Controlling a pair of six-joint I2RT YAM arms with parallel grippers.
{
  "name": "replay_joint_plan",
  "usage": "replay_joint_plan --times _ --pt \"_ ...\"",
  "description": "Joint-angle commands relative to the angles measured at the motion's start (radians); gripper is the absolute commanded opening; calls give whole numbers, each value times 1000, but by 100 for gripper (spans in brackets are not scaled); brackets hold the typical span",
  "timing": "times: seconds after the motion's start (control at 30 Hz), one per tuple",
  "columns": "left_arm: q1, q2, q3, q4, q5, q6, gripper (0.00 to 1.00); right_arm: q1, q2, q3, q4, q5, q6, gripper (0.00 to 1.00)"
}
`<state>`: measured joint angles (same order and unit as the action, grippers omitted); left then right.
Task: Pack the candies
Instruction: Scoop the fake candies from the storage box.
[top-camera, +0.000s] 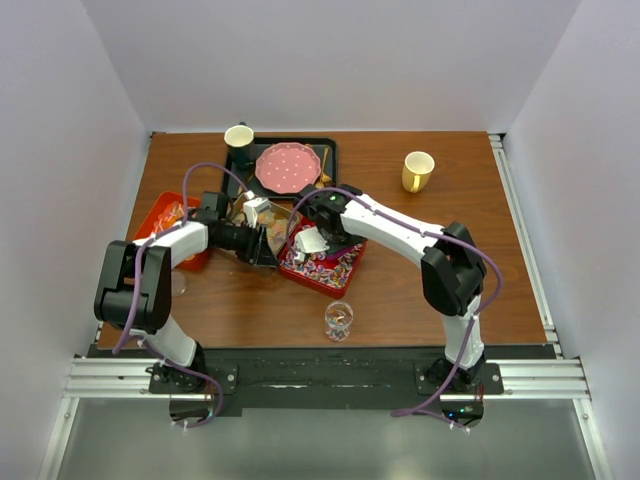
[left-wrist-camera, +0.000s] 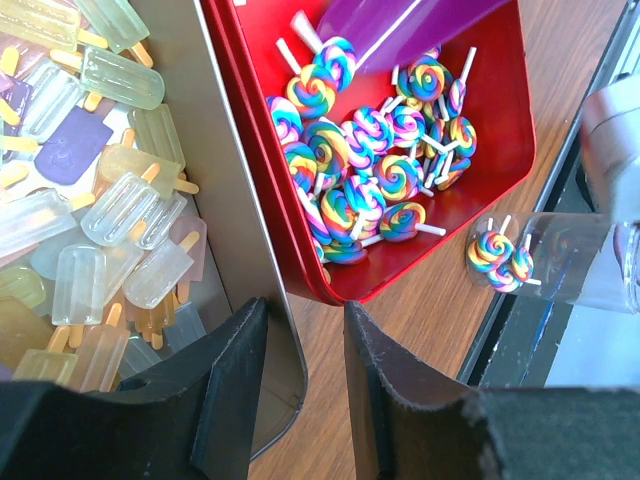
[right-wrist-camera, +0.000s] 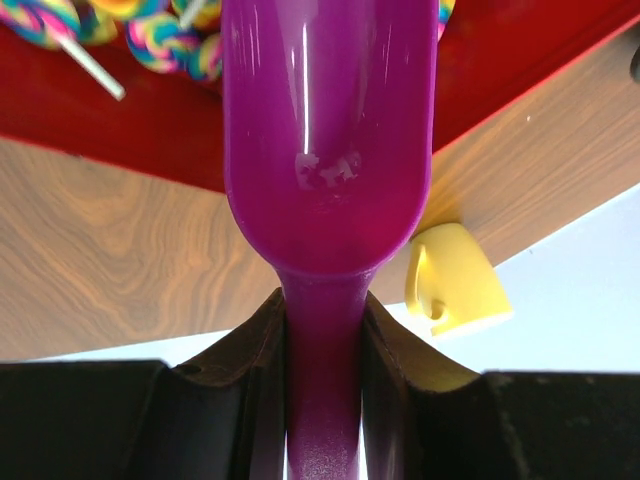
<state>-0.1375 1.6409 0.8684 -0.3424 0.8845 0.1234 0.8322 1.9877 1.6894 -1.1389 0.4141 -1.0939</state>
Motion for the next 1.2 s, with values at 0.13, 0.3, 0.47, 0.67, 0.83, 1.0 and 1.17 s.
replay_joint_plan --times 0.13,0.3,0.47,0.67,0.83,1.0,1.17 --pt "-8 25 9 31 39 -2 41 38 77 64 -42 -92 72 0" --pt "-13 39 15 37 50 -10 40 67 105 73 -39 -130 97 0" --pt "-20 63 21 45 73 -19 40 84 158 130 -44 -219 184 0" --pt "-42 82 37 42 91 -25 39 76 250 272 -84 -377 339 0" --pt "-42 80 38 28 94 -15 39 76 261 280 -94 -393 381 0" --pt "-42 79 30 40 102 -21 39 76 215 179 -30 -409 367 0" --pt "-42 92 52 20 105 -13 39 67 180 70 71 -481 371 0"
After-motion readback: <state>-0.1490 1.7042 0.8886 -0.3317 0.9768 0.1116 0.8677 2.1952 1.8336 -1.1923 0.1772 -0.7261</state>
